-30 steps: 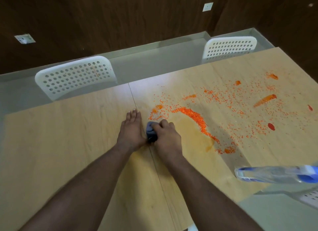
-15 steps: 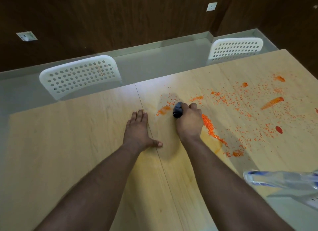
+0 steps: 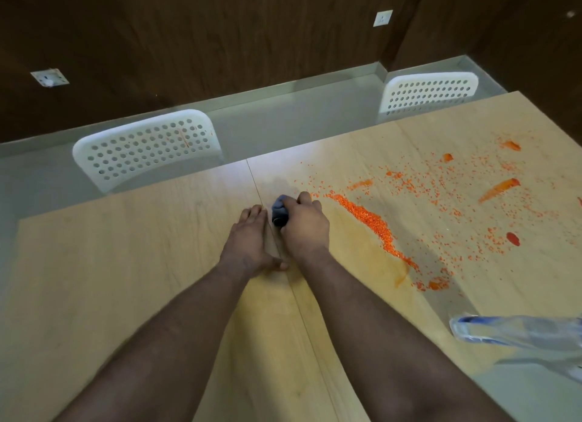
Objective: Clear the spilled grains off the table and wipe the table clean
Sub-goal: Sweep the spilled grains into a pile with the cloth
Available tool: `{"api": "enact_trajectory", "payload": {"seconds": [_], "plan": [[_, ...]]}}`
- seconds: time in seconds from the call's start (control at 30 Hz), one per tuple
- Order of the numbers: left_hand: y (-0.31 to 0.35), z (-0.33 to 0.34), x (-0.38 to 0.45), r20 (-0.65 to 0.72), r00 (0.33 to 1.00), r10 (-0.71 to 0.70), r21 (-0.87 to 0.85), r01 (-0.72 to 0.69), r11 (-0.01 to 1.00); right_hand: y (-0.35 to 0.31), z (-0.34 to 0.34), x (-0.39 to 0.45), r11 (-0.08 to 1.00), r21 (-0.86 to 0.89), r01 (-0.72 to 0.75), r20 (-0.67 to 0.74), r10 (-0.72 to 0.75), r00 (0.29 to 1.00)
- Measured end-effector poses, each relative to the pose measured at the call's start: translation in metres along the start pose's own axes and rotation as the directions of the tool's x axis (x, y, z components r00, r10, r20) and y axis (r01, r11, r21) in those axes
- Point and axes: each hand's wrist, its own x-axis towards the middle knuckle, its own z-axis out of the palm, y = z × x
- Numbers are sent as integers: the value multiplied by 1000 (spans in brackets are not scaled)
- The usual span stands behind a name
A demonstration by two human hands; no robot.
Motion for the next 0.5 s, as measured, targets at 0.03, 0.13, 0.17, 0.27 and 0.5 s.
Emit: {"api": "enact_trajectory", "payload": {"seconds": [0.03,0.13,0.17,0.27,0.5], "plan": [[0,1,0,-1,1000,-10,9,10,1000,3,-2,5,1000,-4,-15,-17,15,1000],[4,0,-1,10,1000,-21,40,21,999,17,-7,17,996,-3,-84,-61,84,995],[5,0,0,16,999,-31,44,30,999,24,-9,21,994,5,-108,-84,109,990],[10,-2,4,32,999,-39,100,36,994,49,-20,31,981,45,-191,-149,195,969],[30,-16,27,-77,993,-87,165,99,981,44,-28,13,994,73,-76,-151,87,985]]}}
